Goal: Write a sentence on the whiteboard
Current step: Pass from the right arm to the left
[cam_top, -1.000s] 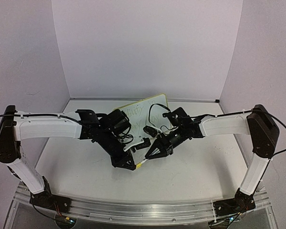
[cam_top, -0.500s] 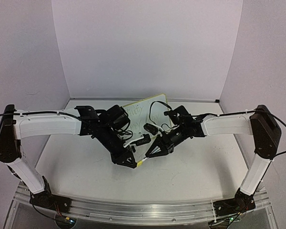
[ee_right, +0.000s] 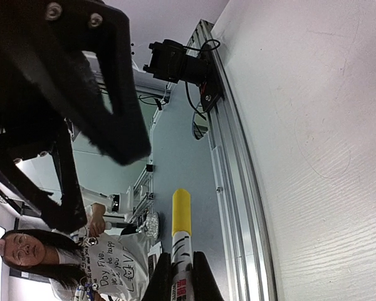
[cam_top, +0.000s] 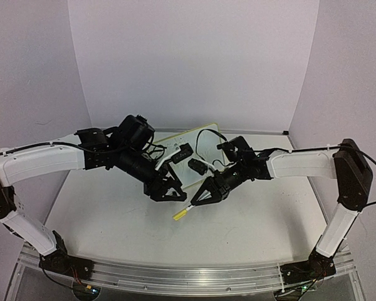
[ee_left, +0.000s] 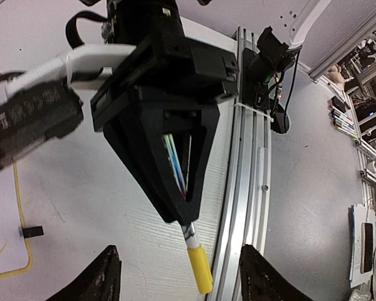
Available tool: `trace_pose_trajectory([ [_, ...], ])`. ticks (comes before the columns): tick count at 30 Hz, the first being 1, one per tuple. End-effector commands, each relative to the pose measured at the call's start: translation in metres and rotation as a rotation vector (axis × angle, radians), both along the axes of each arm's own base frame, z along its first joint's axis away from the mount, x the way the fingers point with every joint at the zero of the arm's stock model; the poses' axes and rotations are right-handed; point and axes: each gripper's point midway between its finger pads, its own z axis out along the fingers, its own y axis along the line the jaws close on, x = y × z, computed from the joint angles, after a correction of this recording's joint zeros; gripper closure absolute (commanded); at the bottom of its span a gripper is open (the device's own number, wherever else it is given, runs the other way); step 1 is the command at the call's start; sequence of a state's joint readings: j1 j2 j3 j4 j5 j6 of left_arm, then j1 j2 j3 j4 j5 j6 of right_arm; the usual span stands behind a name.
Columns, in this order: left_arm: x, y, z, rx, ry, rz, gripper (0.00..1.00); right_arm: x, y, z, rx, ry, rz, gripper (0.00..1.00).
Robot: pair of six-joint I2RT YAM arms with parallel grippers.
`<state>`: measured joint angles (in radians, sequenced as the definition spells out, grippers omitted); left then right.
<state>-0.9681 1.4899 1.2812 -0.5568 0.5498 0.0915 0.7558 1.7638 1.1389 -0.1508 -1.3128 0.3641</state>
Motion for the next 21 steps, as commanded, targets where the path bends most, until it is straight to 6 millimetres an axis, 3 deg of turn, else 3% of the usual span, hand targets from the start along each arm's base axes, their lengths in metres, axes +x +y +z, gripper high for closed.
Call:
trace_pose_trajectory([
  [1, -0.012, 0.016, 0.011, -0.029, 0.048, 0.016, 0.29, 0.008, 0.0, 0.04, 0.089, -0.105, -0.015, 1.0],
  [4, -0.022, 0.019, -0.003, -0.014, 0.132, 0.016, 0.17, 0.008, 0.0, 0.047, 0.1, -0.122, -0.02, 1.0],
  [10, -0.035, 0.012, -0.015, -0.03, 0.252, -0.026, 0.15, 0.007, -0.001, 0.056, 0.117, -0.14, -0.02, 1.0],
  [21, -0.038, 0.0, -0.02, -0.049, 0.314, -0.073, 0.51, 0.001, -0.005, 0.062, 0.13, -0.143, -0.014, 1.0],
])
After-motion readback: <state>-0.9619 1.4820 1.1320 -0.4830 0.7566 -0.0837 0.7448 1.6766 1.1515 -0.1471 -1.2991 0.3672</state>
